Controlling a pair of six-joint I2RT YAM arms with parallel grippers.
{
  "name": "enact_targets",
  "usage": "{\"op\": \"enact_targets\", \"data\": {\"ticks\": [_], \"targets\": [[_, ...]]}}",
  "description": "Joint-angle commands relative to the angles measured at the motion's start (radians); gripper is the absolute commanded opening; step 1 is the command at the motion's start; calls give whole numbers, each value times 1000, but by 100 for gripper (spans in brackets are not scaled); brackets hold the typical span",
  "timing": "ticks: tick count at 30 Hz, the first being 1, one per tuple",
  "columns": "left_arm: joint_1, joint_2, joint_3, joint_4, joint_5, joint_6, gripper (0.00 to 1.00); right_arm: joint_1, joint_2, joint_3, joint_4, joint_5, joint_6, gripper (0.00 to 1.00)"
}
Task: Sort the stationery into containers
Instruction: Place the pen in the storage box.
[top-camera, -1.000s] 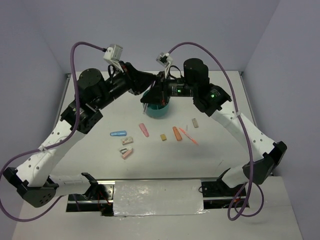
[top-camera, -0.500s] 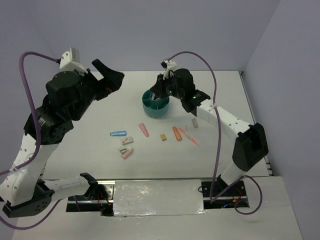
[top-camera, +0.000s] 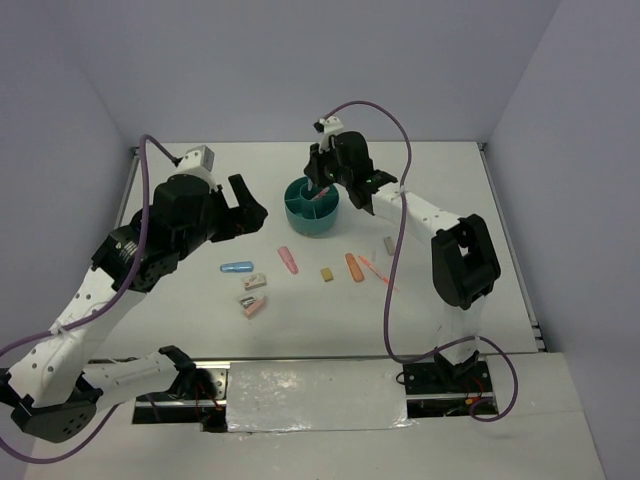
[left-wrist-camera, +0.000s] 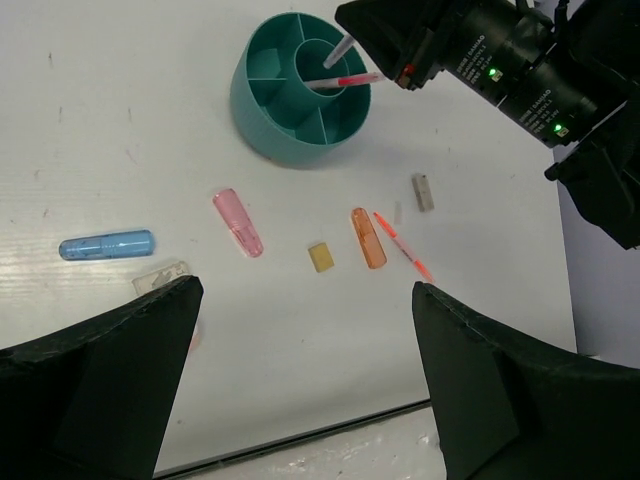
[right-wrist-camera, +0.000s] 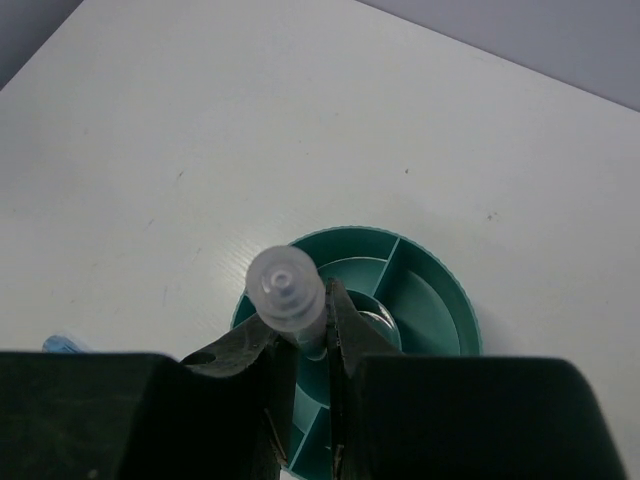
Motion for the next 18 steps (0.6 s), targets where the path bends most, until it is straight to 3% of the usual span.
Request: {"op": "enact_targets", "data": {"ticks": [1,7,11,18], "targets": [[7,14,55,37,34,44,99,-7,7,43,56,-13,-12,0],[26,36,70,59,75,81,99,-5,17,12,65,7,5,2],[35,39,59,60,95,79,99,-4,17,12,39,-7,5,14],[53,16,29,70,118,79,99,-5,-2,-20,12,-16,-18,19]]}}
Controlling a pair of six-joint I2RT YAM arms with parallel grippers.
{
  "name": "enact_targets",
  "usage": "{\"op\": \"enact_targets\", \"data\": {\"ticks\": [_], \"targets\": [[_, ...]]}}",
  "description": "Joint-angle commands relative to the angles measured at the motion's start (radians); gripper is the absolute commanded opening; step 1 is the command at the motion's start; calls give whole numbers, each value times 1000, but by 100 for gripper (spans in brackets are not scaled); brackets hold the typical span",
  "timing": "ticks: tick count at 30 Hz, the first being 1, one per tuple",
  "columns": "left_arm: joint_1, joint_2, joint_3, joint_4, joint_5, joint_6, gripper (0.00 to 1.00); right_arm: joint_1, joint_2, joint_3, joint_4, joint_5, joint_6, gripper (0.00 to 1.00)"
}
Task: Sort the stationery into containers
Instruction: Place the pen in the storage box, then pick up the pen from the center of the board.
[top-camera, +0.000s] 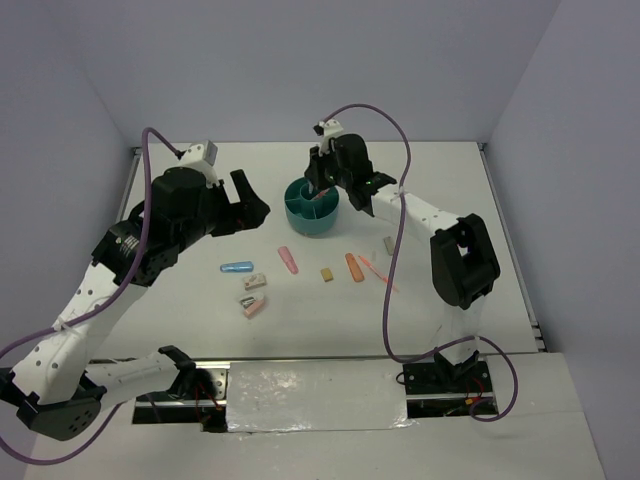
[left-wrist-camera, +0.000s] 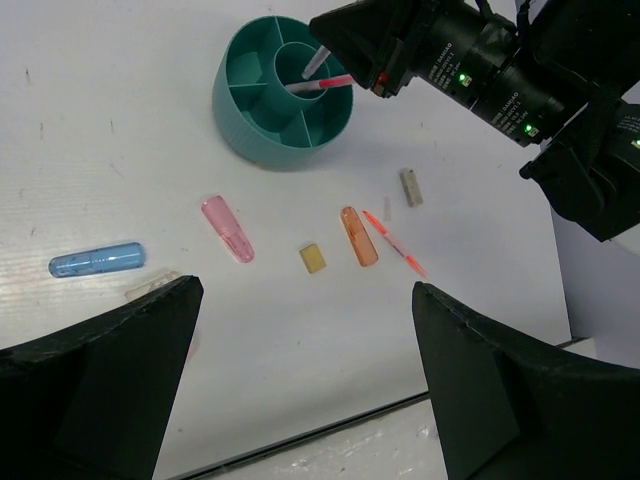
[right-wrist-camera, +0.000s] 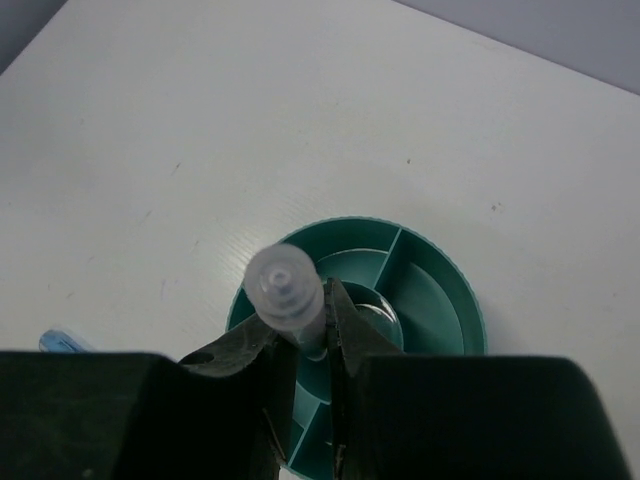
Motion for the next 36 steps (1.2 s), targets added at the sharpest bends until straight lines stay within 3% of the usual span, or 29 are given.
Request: {"op": "enact_targets", "data": {"ticks": [1,2,5,10,14,17,20,23,25,31,36], "targets": [[12,-21,-9,52,31,23,99,-5,-9,-7,-3,-16,-21,22],[15,-24,-12,54,40,23,99,-6,-13,-8,-5,-17,-22,38],[20,-31,-18,52,46,21,99,-5,-24,-10,-20,-17,-22,51],[26,-43,-15,45,44,26,99,-5,-94,-28,-26,-19,-12,59],[32,-54,-16,43,38,31,99,-6,-179,2,-83,6,-16,59],[35,-48,17,1,-8,21,99,-9,-284,13,-207,122,22,59],[42,-9,94,-104,-63,18,99,-43,-453,-92,-313,133,59,59],[43,15,138,-170,-80,41,99,-58,-626,-289,-347,18,-20,60],[46,-4,129,-170,-78,64,99,-64,-686,-386,-429,77,-51,59],[51,-3,99,-141,-26,90,99,-104,-742,-568,-511,66,38,53],[49,15,67,-98,55,98,99,-104,-586,-591,-605,50,64,50]]}}
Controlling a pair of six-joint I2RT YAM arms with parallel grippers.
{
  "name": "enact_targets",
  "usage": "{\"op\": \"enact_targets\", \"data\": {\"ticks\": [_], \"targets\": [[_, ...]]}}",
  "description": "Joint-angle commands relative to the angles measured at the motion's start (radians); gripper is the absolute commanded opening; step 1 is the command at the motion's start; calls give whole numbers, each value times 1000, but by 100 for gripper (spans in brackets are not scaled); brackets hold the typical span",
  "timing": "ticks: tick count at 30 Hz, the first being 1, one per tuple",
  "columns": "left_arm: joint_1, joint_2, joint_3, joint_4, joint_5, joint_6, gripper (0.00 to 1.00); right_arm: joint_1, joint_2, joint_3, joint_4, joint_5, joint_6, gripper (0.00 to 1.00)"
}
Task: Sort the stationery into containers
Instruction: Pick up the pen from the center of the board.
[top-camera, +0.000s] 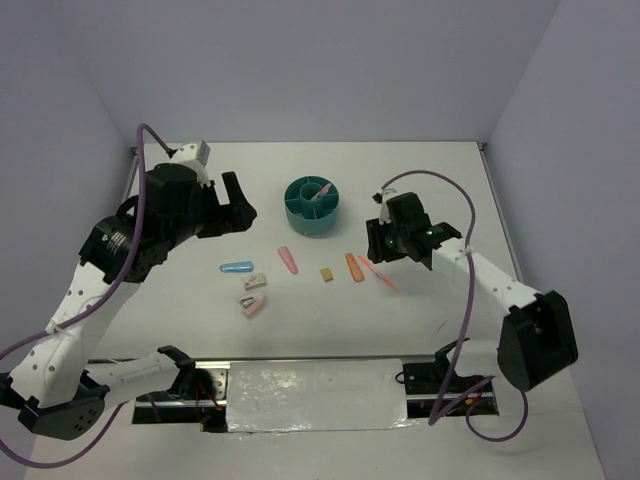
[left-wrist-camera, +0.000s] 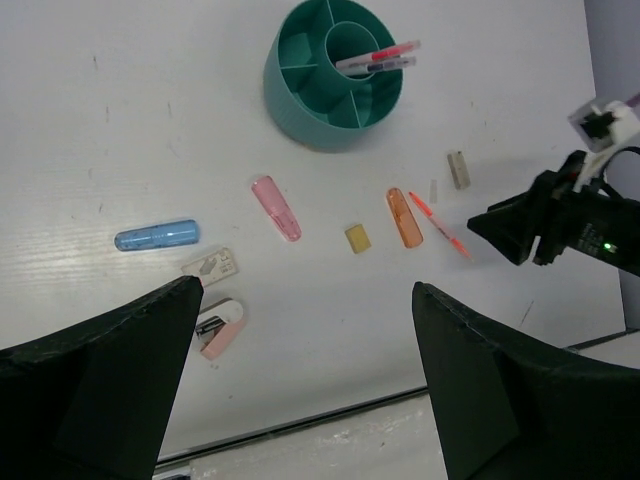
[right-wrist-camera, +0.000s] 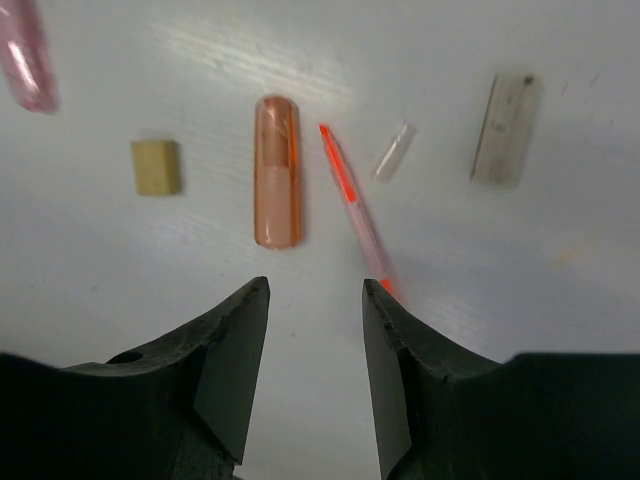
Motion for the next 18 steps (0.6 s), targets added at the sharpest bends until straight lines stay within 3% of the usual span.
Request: {"op": "enact_targets", "data": {"ticks": [1,18], "targets": [[5,4,-22,54,67,26,99,-2,74,-8,-78,-4,32,50],[7,-39,-116,82,133,31,99,-4,291,-48,-8,33,20,45]]}}
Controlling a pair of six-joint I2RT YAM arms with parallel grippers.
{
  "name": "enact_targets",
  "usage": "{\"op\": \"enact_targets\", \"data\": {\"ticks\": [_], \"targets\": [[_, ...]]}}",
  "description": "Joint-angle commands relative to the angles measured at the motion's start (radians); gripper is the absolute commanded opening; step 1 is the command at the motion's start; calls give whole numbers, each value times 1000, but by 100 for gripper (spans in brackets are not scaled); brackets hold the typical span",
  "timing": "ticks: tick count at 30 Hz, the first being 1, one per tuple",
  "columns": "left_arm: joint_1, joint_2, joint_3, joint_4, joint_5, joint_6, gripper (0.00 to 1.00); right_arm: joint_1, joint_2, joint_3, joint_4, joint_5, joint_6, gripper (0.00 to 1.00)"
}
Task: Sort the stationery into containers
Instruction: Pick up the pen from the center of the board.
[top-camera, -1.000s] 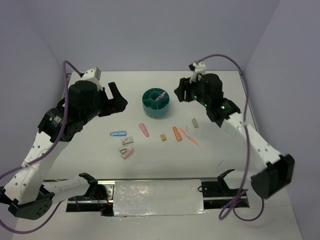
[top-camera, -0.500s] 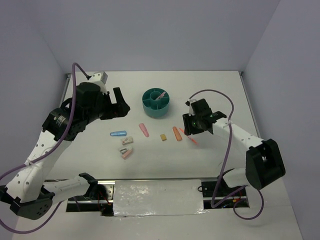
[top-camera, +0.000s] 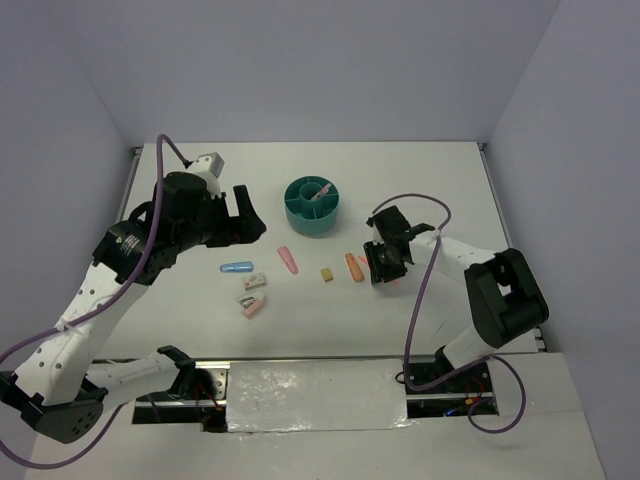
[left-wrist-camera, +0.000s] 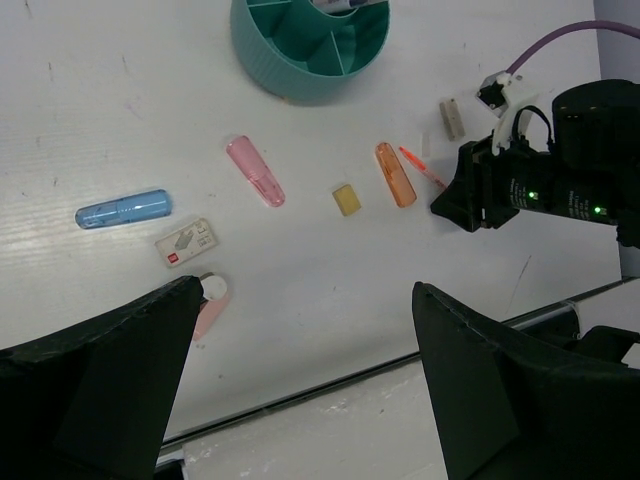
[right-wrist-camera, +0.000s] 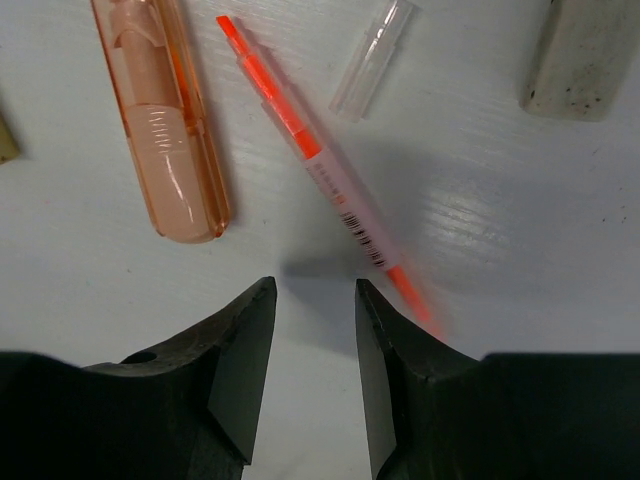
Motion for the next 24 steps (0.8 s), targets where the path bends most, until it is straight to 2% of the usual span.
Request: {"op": "enact_targets", "data": {"ticks": [1,10,18,24], "targets": [[4,-24,3,34,25,28,99,-4,21,5,34,24,-5,45],[5,-26,-10,38,30,39,99,-2,-32,79,-28,-18,-18,45],[5,-5,6,47,53,60,99,-7,6,155,-23,145,-54,53],[4,6,34,29,43,97,99,-25,37,198,7,162,-154,56]]}}
